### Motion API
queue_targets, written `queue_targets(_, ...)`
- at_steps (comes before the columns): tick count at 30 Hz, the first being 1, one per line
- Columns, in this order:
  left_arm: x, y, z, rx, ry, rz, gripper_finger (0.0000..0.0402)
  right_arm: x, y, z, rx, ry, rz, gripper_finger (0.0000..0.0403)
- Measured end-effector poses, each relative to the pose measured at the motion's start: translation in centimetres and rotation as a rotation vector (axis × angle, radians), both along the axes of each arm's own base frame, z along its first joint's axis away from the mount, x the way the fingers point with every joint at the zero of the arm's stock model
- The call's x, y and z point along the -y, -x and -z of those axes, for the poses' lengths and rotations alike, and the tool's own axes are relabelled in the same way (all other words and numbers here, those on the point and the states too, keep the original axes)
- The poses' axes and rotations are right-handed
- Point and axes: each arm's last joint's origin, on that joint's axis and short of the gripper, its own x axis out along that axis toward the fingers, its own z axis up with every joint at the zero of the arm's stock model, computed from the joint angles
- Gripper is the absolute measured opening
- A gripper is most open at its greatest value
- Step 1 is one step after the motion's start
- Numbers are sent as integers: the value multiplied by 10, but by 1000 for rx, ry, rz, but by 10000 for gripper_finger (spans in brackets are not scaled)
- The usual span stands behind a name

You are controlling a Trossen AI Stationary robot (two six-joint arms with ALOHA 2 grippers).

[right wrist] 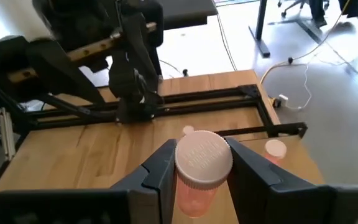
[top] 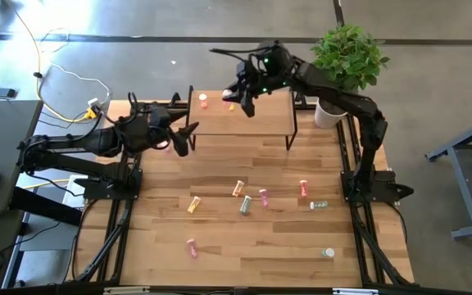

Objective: Pick and place medicine bottles onto shelf by color
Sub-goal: Put the bottom pink pill bottle on the shelf aligned with the pink pill bottle

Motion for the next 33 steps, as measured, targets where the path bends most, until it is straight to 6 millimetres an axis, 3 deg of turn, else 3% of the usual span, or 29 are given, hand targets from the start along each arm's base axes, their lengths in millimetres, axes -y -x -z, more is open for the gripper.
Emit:
queue_targets(8, 2, 7, -4, -17, -50, 10, 257, 4, -17, 44, 38, -29, 9, 106)
queue_targets(17, 2, 10, -2, -50, -45, -7, 257, -10, -36, 96, 170, 43, 32, 106)
queue_targets(21, 2, 10, -1, -59, -43, -7, 257, -16, -39, 103, 187, 113, 66, 106)
queue_targets(24, 2, 10, -1, -62, -45, -7, 257, -17, -43, 97, 214, 173, 94, 106)
queue_targets(28, 2, 10, -1, -78, -61, -3, 257, -15, -50, 89, 237, 185, 98, 106)
queue_targets(33, 2, 10, -1, -77, -61, -2, 257, -10, -63, 96, 179, 193, 88, 106)
